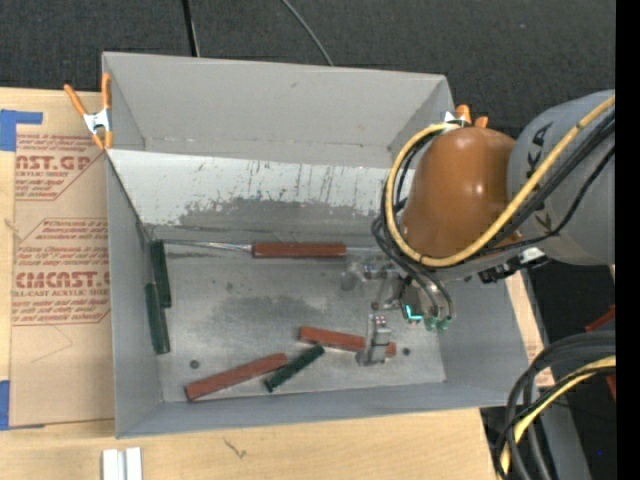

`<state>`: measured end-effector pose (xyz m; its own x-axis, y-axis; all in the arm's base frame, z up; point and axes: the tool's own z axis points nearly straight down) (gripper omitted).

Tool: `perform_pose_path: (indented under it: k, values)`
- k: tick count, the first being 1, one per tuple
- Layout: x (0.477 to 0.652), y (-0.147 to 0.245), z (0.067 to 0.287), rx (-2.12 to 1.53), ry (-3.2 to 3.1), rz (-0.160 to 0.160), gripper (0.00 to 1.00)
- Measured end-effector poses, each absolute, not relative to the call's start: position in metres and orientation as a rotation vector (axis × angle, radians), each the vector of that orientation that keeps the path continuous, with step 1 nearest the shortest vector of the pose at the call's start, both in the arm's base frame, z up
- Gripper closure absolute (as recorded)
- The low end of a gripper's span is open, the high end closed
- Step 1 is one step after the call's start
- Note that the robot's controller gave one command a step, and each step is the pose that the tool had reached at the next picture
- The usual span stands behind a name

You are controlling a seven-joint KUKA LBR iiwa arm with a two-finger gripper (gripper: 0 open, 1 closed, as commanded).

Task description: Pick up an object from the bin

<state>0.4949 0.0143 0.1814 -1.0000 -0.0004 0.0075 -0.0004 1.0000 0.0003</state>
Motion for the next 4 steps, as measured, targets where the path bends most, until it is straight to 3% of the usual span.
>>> perform_pose_path:
  k: [1, 3, 4]
  values:
    - [0.497, 0.014, 0.185, 0.000, -3.142, -0.001, 0.00]
    - [0.496, -0.017, 0.066, -0.146, -3.134, 0.000, 0.00]
    - [0.486, -0.019, 0.069, -0.370, -3.119, -0.002, 0.00]
